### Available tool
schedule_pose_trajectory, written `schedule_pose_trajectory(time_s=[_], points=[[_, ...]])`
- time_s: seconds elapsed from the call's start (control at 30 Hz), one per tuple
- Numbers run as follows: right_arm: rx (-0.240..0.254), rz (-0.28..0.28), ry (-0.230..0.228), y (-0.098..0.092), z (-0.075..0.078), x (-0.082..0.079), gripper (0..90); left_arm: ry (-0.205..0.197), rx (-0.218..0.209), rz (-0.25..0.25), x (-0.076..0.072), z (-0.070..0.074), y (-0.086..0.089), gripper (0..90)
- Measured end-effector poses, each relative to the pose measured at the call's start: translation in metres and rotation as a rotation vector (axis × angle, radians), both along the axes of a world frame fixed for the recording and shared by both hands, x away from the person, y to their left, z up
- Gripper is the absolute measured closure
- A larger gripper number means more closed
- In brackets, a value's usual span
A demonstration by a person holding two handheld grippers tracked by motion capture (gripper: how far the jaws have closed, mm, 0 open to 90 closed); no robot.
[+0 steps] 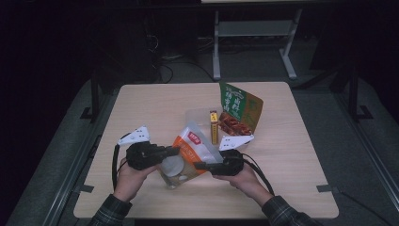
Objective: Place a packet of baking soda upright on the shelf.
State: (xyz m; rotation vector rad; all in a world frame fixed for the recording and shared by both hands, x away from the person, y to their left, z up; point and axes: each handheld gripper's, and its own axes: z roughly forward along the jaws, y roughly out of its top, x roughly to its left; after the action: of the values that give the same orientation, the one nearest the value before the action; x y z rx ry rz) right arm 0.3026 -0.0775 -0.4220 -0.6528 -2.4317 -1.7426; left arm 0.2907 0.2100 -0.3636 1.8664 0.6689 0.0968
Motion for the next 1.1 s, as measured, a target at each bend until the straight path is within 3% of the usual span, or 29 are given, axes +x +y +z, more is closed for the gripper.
schedule_pose_trajectory(time_s=[0.07,0.2,0.53,0.67,0.9,1.1], points=[[0.026,0.021,0.011,0.001,0.000,0.001,83.8,0.000,-0.003,0.001,0.001,-0.001,0.001,89.7],[0.041,0.035,0.003,0.002,0.000,0.002,89.3,0.001,-0.014,0.008,0.001,-0.001,0.002,89.7],[0.044,0.054,-0.041,-0.003,0.008,0.003,90.0,-0.022,0.048,0.020,0.003,-0.006,-0.001,86.9],[0.043,0.056,-0.060,-0.005,0.014,0.002,90.0,-0.015,0.078,0.030,0.005,-0.009,-0.005,77.6],[0.047,0.061,-0.098,-0.009,0.022,-0.001,90.0,-0.039,0.129,0.038,0.003,-0.011,-0.005,44.8],[0.017,0.036,-0.134,-0.019,0.029,-0.002,90.0,-0.019,0.163,0.033,-0.010,-0.026,-0.001,33.4]])
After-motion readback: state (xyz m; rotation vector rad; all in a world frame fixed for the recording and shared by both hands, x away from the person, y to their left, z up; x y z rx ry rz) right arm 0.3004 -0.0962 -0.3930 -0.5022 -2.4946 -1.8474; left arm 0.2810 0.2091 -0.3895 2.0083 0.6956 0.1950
